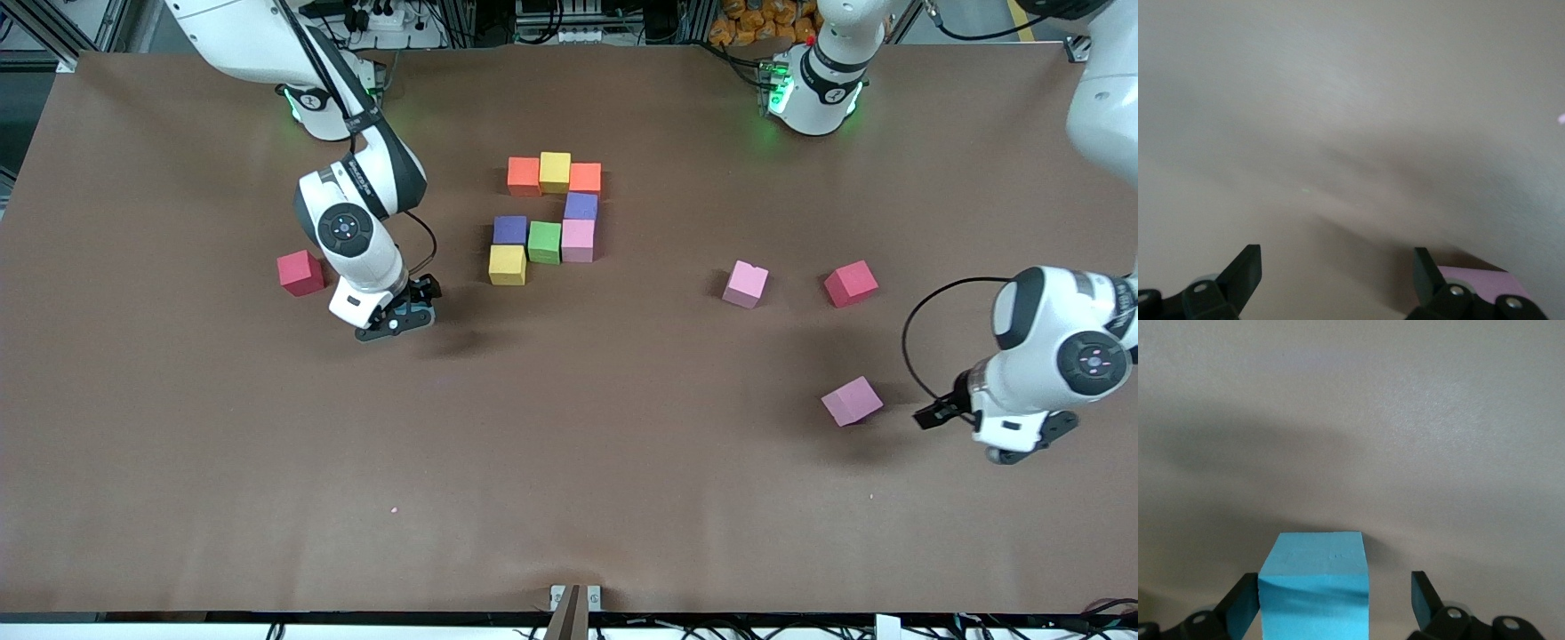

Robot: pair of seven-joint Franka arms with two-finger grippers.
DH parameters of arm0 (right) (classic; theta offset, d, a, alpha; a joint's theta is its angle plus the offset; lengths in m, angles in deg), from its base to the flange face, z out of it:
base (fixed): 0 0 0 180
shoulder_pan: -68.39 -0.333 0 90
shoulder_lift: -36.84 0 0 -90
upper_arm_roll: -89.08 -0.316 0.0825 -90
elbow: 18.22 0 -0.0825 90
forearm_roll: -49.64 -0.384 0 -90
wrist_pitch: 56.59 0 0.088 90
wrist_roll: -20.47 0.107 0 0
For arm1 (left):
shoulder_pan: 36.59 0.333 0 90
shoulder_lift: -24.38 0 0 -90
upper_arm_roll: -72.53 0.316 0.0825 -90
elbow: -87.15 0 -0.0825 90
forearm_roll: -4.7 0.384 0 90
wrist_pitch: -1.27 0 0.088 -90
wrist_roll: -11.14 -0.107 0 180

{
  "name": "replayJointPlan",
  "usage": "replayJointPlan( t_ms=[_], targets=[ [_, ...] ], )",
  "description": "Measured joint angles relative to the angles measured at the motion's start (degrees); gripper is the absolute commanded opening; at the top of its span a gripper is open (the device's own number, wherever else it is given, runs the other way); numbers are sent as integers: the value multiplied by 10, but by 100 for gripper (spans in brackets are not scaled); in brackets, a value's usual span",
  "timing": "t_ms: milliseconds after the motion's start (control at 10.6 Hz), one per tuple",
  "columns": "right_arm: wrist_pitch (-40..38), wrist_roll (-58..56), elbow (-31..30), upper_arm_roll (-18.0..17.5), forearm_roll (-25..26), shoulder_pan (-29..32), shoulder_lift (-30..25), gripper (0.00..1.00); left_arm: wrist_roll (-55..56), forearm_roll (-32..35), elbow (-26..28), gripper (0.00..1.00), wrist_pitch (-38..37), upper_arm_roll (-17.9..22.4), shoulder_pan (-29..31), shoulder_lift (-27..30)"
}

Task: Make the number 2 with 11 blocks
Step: 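Grasp the cyan cube with the right gripper while the left gripper holds pink, then carry cyan to center with the right gripper while the left gripper carries pink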

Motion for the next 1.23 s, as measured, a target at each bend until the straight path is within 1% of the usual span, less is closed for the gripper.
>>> replayJointPlan(
  t_ms=[94, 189, 283, 377, 472, 566, 849, 1037, 1226],
  targets=[
    [7, -1, -6, -1, 0, 0, 0, 100, 0, 0, 0, 100, 9, 0, -8, -11],
    [14, -1, -12, -1, 0, 0, 0, 91, 2, 0, -2, 100, 16, 0, -19, -16],
    [26, -2, -17, -2, 0, 0, 2, 72, 7, 0, -11, 100, 18, 1, -37, -17],
    [34, -2, -19, -2, 0, 0, 5, 55, 12, 0, -20, 100, 18, 5, -52, -17],
    [38, -3, -20, -2, 0, 0, 6, 44, 14, -2, -26, 100, 18, 6, -60, -17],
    [39, -3, -20, -2, 0, 0, 7, 39, 15, -10, -31, 100, 18, 6, -64, -17],
    [32, -3, -8, -3, 0, 0, 1, 38, 3, -69, -36, 100, 36, 7, -52, -17],
    [-12, 0, 33, -5, -4, 0, -5, 37, 2, -82, -29, 100, 37, 7, -50, -17],
    [-35, 9, 76, -7, -43, -5, -8, 37, 2, -82, -17, 100, 37, 7, -52, -17]
  ],
)
